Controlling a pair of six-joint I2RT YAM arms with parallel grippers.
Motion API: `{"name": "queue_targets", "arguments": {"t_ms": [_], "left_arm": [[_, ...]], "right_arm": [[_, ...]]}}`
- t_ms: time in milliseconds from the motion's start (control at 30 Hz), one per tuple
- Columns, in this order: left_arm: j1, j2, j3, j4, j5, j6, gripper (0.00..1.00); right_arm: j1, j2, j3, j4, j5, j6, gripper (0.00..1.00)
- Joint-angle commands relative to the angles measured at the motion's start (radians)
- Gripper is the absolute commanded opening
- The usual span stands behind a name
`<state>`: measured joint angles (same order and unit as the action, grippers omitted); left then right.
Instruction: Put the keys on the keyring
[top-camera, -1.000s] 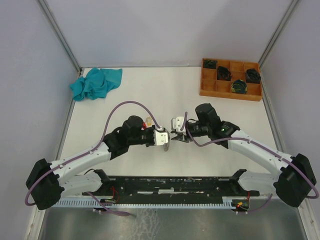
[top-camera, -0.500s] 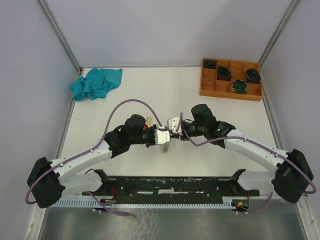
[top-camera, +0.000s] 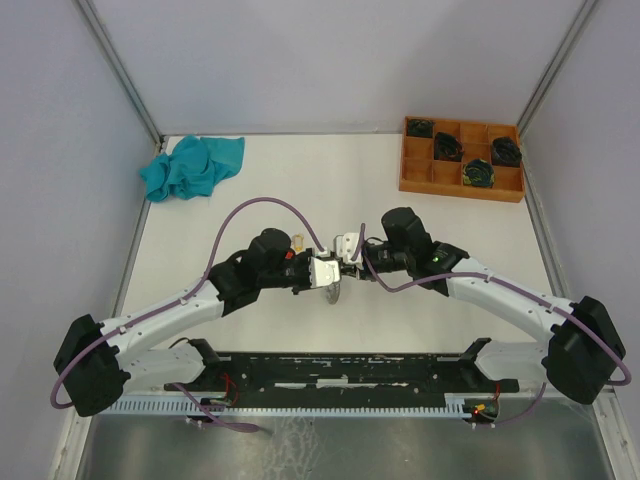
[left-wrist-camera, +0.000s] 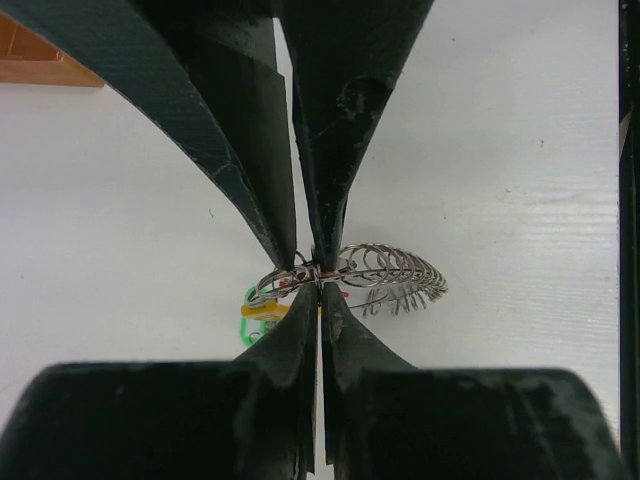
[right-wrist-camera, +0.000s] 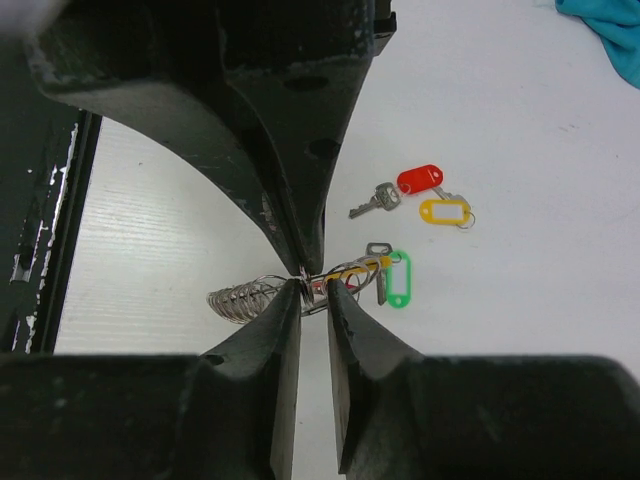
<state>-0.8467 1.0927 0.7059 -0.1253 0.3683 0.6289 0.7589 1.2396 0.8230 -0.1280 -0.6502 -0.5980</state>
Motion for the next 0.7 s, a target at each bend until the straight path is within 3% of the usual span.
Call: {"name": "queue_targets", "arguments": {"t_ms": [0,167,433,667], "left_arm": [[-0.005,-0.022,0.047,0.069,0.031,-0.056,0.03],[-0.004,-0.031,0.042,0.084,0.028,-0.073,0.03],[0.011,-0.106,-0.026,0.209,-0.044,-0.212,0.26],[0.052,-0.152,-0.074,0.288,0.013,-0.275,0.30]], "right_arm": [[0.008,0.010,0.017,0.029,-0.041,0.004,0.21],[0.009,0.010,0.022,0.025,-0.030,0.029,0.01],[0.003,-0.028,-0.067,0.206,-0.012,0.177,0.01],[-0.030,-0.042,-0.138,0.358,-0.033,0.293,0.01]]}}
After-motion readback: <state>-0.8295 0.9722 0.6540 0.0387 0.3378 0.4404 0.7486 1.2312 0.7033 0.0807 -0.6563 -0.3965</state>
